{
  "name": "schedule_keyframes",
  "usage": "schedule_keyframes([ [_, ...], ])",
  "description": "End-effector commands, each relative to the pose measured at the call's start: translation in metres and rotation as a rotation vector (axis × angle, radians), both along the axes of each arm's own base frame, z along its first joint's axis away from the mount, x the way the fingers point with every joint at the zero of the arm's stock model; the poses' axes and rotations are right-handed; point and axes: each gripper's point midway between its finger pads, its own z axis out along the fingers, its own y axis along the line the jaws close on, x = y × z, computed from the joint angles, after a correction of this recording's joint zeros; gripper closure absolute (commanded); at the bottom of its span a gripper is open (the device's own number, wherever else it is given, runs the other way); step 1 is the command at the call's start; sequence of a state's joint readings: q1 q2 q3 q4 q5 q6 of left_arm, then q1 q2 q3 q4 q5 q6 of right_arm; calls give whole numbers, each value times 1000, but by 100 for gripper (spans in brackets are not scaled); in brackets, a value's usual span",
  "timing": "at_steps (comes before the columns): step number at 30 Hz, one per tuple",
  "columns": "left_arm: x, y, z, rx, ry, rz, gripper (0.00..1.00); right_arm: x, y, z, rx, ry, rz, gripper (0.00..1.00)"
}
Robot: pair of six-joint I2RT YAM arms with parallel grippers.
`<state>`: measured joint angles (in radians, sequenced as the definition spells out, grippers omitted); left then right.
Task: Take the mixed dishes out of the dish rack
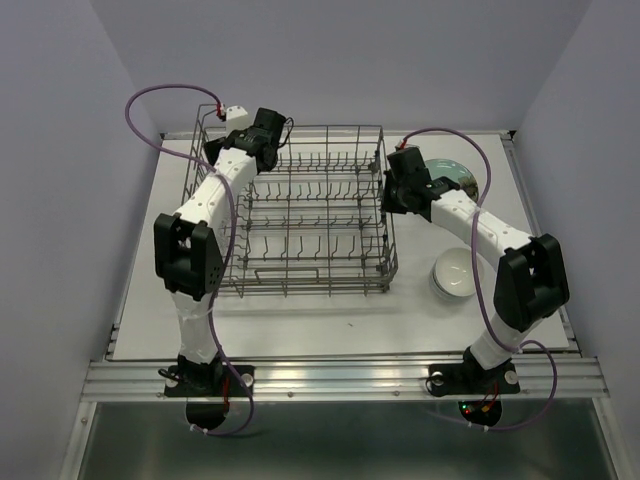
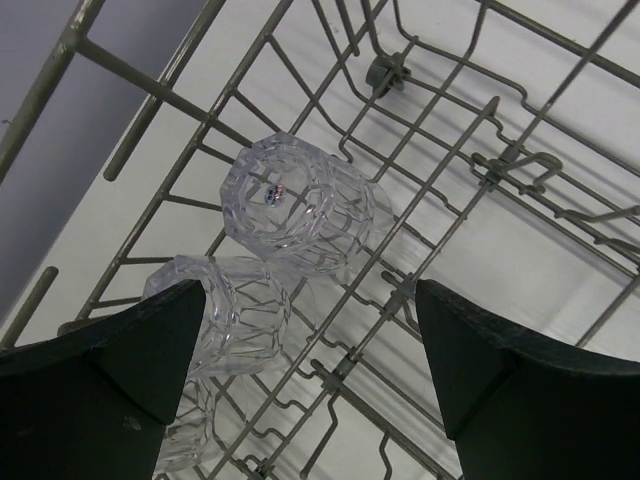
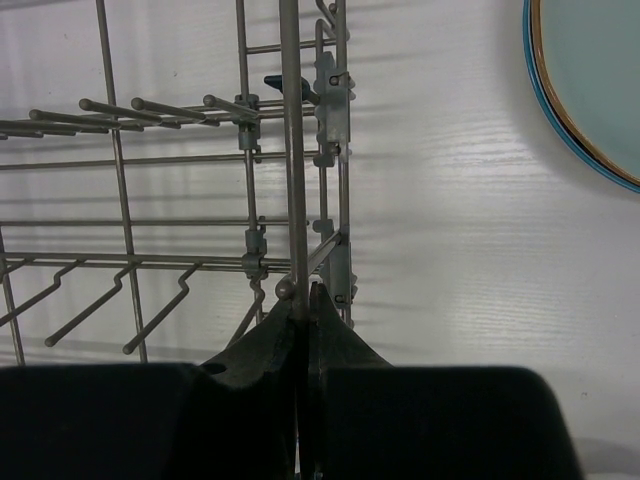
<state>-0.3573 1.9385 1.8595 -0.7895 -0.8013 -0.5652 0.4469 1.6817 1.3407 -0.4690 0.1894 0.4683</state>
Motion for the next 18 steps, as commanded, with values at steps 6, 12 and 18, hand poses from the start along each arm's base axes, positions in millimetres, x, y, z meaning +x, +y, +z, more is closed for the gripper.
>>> schedule_keyframes([
  [6,1,24,9,28,-169,243,1,-4,3,3,31,-16,0,99],
  [12,1,31,-3,26,-184,327,1,-4,7,3,46,-14,23,99],
  [18,10,29,-15,3,-176,331,1,-5,10,5,59,-17,36,99],
])
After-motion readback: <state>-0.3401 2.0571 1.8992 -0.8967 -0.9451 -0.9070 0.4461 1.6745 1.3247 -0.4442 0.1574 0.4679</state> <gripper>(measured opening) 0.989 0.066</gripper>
